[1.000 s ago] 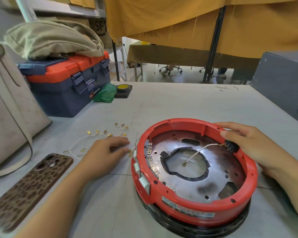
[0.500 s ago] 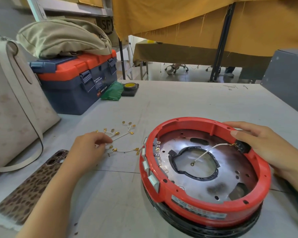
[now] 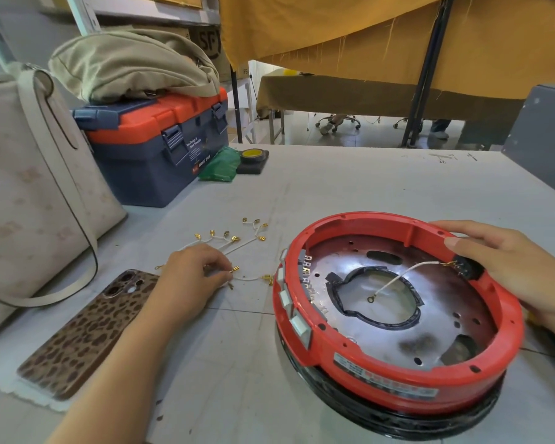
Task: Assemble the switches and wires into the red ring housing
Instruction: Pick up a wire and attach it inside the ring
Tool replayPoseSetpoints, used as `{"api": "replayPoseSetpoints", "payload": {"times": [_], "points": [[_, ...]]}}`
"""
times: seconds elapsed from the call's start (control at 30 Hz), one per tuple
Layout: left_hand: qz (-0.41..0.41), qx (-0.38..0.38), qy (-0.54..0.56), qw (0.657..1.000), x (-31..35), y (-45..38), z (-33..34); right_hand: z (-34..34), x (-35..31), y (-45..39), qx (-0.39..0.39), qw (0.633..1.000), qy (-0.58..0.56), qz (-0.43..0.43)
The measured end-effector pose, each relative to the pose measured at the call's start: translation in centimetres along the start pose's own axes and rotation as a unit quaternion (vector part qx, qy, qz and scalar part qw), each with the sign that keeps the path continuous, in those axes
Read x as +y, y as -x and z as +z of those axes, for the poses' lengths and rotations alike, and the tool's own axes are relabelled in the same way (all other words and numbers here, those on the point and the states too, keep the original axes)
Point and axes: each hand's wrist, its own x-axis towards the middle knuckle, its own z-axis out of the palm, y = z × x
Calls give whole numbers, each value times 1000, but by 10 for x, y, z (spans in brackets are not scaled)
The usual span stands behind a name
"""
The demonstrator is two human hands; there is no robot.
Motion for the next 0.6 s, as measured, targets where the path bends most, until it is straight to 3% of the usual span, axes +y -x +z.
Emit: {"api": "replayPoseSetpoints", "payload": {"times": [0.27, 0.47, 0.6], "points": [[0, 96, -9, 995, 1, -3, 2, -3, 9, -5, 1, 1000, -12, -6], [15, 91, -10, 996, 9, -4, 6, -3, 14, -8, -1, 1000, -11, -16], [52, 0, -31, 998, 24, -11, 3, -4, 16, -10, 3, 1000, -14, -17]]}}
